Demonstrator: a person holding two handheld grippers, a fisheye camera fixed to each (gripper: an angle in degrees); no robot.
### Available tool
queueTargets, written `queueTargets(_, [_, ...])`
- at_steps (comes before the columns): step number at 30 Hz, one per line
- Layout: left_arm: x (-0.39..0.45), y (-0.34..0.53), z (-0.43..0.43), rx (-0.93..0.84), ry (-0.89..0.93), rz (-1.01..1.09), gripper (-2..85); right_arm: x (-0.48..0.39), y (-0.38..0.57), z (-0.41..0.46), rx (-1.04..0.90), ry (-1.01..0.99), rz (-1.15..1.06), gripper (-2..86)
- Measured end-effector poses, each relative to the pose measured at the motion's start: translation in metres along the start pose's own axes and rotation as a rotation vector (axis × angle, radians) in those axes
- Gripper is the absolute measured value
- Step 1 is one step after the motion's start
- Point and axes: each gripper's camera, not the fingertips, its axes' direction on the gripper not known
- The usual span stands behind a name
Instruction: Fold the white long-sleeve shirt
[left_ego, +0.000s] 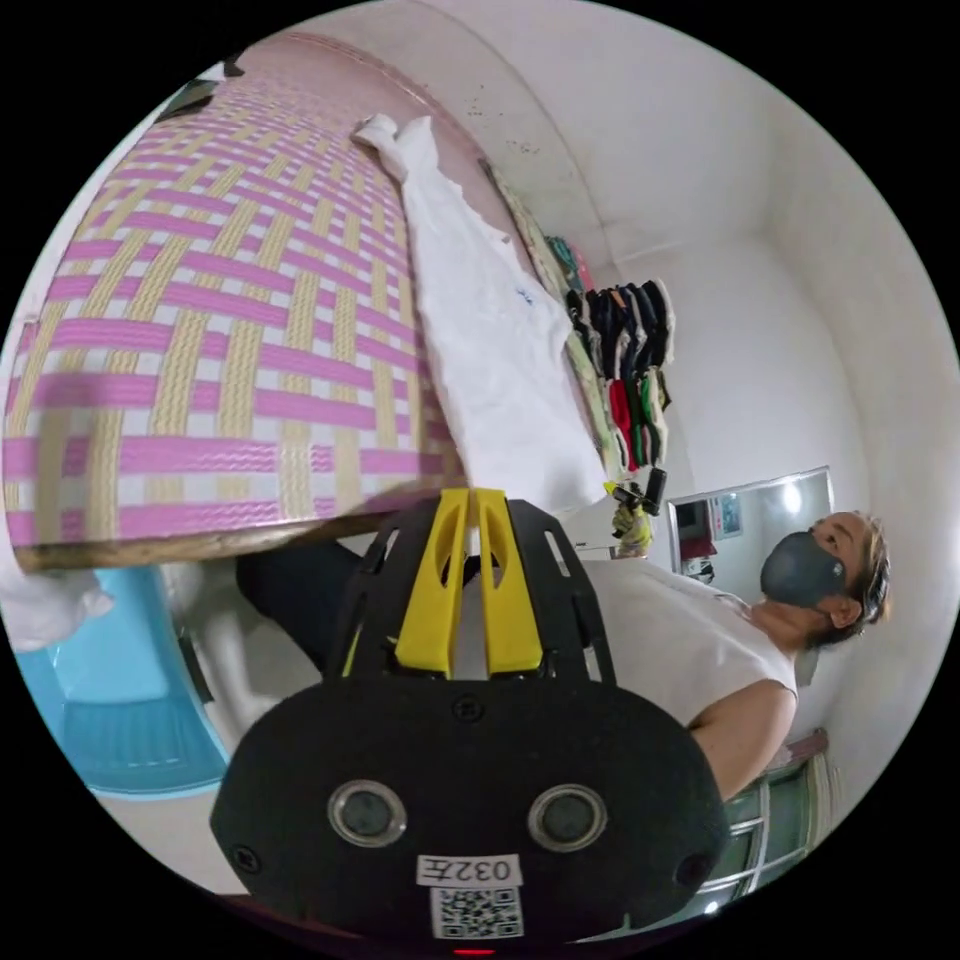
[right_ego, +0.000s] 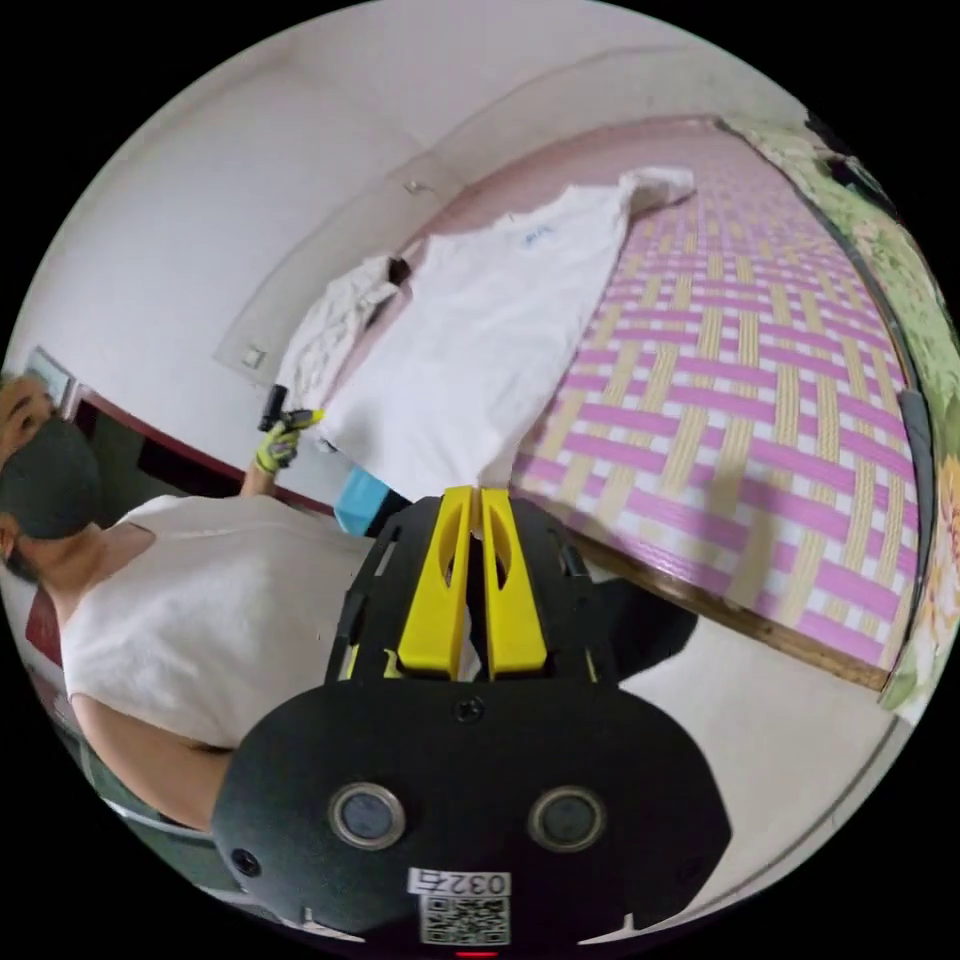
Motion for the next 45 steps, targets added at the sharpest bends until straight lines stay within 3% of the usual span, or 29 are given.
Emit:
queueTargets(3, [0.031, 0.005, -0.018, 0.134, -0.088, 0.062, 1.8, 0.007, 0.003, -0.035, 0.179, -0.003, 0.013, 5.3])
queueTargets(7, [0.100, -0.023, 0.002, 0.174, -0.150, 0.274, -0.5, 0.018, -0.019, -0.056, 0.304, 0.054, 0.008, 5.4])
queueTargets(10, [0.159, -0.066, 0.073, 0.033, -0.288, 0.425, -0.8, 0.018, -0.051, -0.051, 0.368, 0.040, -0.049, 4.6])
queueTargets(12, [0.202, -0.095, 0.144, -0.099, -0.386, 0.542, -0.8, 0.016, -0.078, -0.043, 0.399, 0.137, -0.080, 2.7])
queueTargets(19, [0.263, -0.121, 0.274, -0.347, -0.616, 0.698, -0.9, 0.053, -0.153, -0.021, 0.367, 0.260, -0.073, -0.7])
queueTargets(25, [0.280, -0.114, 0.291, -0.333, -0.668, 0.744, -0.9, 0.098, -0.229, -0.013, 0.335, 0.354, 0.010, -0.9])
queueTargets(29, [0.290, -0.111, 0.299, -0.361, -0.699, 0.843, -1.0, 0.123, -0.280, 0.007, 0.253, 0.259, 0.069, -0.5])
queueTargets(32, [0.286, -0.136, 0.296, -0.440, -0.633, 0.728, -1.0, 0.127, -0.295, 0.022, 0.245, 0.234, 0.089, 0.1])
queueTargets(39, [0.305, -0.268, 0.257, 0.111, -0.204, 0.528, -0.9, 0.115, -0.300, 0.025, 0.241, 0.245, 0.053, 5.2])
queueTargets(43, [0.290, -0.330, 0.303, 0.139, -0.239, 0.416, -0.9, 0.108, -0.306, 0.035, 0.198, 0.261, 0.044, 6.3])
queueTargets(45, [0.284, -0.350, 0.330, 0.113, -0.400, 0.411, -1.0, 0.104, -0.309, 0.040, 0.181, 0.242, 0.047, 7.5])
